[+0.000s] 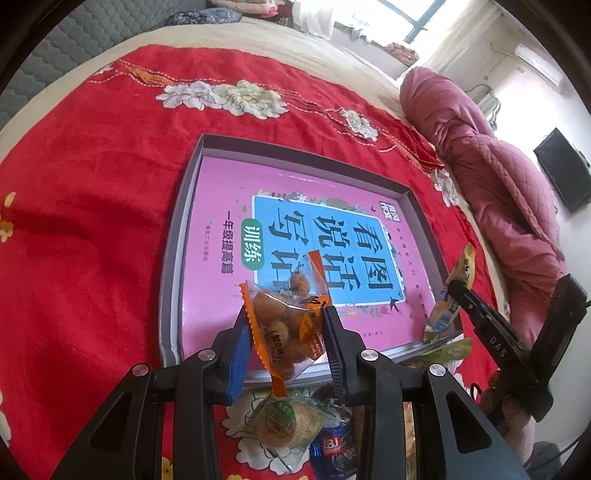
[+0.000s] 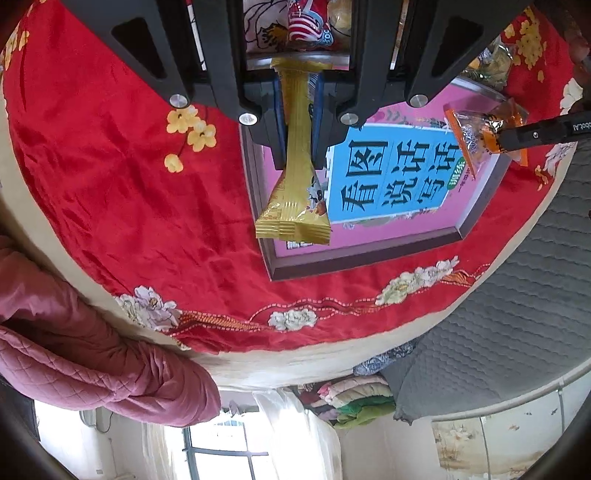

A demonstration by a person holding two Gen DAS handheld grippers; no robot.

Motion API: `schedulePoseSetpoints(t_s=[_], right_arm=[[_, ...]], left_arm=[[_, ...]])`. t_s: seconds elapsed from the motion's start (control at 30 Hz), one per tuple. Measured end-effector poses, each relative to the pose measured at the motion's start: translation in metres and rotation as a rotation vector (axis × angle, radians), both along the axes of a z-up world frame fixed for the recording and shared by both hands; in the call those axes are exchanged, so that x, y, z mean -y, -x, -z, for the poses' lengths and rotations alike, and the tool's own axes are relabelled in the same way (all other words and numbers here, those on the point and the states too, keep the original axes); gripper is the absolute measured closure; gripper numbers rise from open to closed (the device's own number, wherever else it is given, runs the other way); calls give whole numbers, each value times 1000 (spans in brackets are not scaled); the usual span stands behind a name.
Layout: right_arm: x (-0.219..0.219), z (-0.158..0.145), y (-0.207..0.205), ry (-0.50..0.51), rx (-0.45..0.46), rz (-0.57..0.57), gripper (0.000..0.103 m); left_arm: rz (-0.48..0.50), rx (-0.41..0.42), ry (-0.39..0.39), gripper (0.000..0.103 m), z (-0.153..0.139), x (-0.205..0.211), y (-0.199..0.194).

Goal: Organize snacks
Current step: 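Lower both snacks onto the pink workbook and open both grippers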

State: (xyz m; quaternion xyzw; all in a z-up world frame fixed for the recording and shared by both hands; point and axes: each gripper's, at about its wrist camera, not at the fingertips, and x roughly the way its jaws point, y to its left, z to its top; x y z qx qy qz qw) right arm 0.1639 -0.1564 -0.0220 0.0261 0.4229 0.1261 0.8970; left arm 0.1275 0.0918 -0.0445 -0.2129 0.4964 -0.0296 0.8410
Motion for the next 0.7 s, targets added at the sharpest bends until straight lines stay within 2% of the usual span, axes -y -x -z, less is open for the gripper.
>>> schedulePoseSetpoints(t_s=[0.27, 0.6, 0.7], right_arm=[[1, 5, -6, -29, -50, -8, 90], [-4, 15, -20, 28, -91, 27, 90], [-8, 15, -20, 53, -93, 17, 90]], left_arm=[[-9, -8, -2, 65, 5, -4, -2], [15, 15, -16, 65, 8, -5, -5], [39, 7, 4, 65, 10, -5, -5]])
